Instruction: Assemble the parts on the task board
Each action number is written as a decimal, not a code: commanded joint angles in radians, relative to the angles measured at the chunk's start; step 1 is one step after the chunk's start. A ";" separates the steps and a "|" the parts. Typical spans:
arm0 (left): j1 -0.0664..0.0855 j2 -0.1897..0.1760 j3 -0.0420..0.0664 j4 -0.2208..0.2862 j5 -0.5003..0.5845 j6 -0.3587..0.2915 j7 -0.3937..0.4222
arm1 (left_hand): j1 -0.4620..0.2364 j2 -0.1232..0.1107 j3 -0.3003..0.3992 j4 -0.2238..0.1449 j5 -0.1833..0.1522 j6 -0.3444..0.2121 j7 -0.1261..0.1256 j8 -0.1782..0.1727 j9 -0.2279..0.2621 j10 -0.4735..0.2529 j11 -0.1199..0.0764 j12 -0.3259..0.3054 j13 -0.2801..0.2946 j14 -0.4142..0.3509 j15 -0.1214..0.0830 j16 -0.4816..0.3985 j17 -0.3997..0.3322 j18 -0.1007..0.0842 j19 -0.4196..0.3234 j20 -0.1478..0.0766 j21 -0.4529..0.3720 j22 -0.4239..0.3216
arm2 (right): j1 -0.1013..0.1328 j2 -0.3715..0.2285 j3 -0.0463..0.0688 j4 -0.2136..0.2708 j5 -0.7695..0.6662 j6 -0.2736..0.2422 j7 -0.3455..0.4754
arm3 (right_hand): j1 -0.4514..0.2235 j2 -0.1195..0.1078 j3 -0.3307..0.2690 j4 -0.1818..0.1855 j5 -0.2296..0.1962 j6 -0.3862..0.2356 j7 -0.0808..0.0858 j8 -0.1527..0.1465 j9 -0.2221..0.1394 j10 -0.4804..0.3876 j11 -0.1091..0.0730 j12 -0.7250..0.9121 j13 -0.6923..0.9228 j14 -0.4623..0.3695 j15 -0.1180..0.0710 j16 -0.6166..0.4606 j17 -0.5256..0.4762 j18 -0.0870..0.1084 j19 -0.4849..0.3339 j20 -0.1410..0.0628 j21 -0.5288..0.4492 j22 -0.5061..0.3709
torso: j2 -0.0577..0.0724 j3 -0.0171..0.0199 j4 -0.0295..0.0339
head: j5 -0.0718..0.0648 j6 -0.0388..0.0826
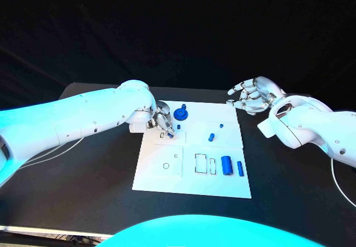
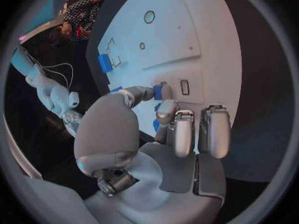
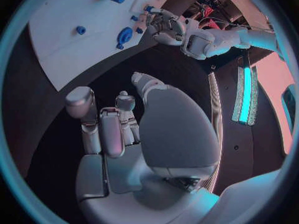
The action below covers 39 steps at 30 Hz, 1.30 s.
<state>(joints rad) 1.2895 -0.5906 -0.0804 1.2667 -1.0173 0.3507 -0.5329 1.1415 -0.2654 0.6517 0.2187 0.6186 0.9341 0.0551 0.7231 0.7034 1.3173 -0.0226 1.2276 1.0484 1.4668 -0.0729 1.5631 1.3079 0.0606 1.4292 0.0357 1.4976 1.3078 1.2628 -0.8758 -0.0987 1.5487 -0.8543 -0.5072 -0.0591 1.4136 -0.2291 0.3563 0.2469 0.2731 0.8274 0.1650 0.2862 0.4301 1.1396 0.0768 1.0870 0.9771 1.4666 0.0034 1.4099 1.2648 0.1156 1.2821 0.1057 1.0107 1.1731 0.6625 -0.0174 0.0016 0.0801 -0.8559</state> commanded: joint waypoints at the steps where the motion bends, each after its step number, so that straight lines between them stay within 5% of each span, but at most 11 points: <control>1: -0.001 0.003 0.000 0.000 0.008 0.019 -0.002 | 0.001 0.005 0.238 -0.243 0.005 0.004 -0.002 0.002 0.002 0.008 0.000 0.005 0.001 0.101 -0.005 0.003 0.252 -0.016 0.005 -0.001 0.006 0.064 | -0.001 0.001 0.000 0.000 -0.003 0.003 0.005 | -0.004 -0.010 0.002 0.003 0.004 -0.006 -0.004 0.004 -0.001 -0.001 -0.004 -0.005 -0.001 0.024 -0.006 -0.002 -0.002 0.006 0.001 -0.002 -0.007 -0.001 | 0.000 -0.0005 0.0002 | 0.000 0.000; 39: -0.007 0.013 -0.004 -0.022 -0.011 0.042 -0.006 | 0.000 0.006 0.237 -0.244 0.005 0.004 -0.002 0.001 0.002 0.007 0.000 0.003 -0.001 0.100 -0.005 0.002 0.251 -0.015 0.003 -0.001 0.006 0.062 | -0.001 -0.001 0.000 0.001 -0.003 -0.001 0.014 | -0.005 -0.015 0.002 0.006 0.006 -0.003 -0.006 0.010 -0.001 -0.011 -0.005 -0.023 -0.025 0.016 -0.007 -0.024 -0.032 0.013 -0.014 -0.003 -0.047 -0.027 | 0.000 -0.0005 -0.0003 | 0.001 -0.005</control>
<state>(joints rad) 1.2851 -0.5800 -0.0830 1.2464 -1.0246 0.3709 -0.5349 1.1412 -0.2657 0.6518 0.2187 0.6210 0.9319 0.0577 0.7218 0.7034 1.3173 -0.0225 1.2276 1.0479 1.4668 -0.0729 1.5631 1.3076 0.0606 1.4291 0.0357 1.4976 1.3075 1.2628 -0.8765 -0.0987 1.5494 -0.8542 -0.5074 -0.0596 1.4069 -0.2358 0.3564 0.2470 0.2731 0.8241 0.1616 0.2925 0.4300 1.1364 0.0743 1.0668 0.9545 1.4666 0.0034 1.3900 1.2380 0.1157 1.2758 0.1007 0.9709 1.1504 0.6621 -0.0174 0.0017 0.0807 -0.8602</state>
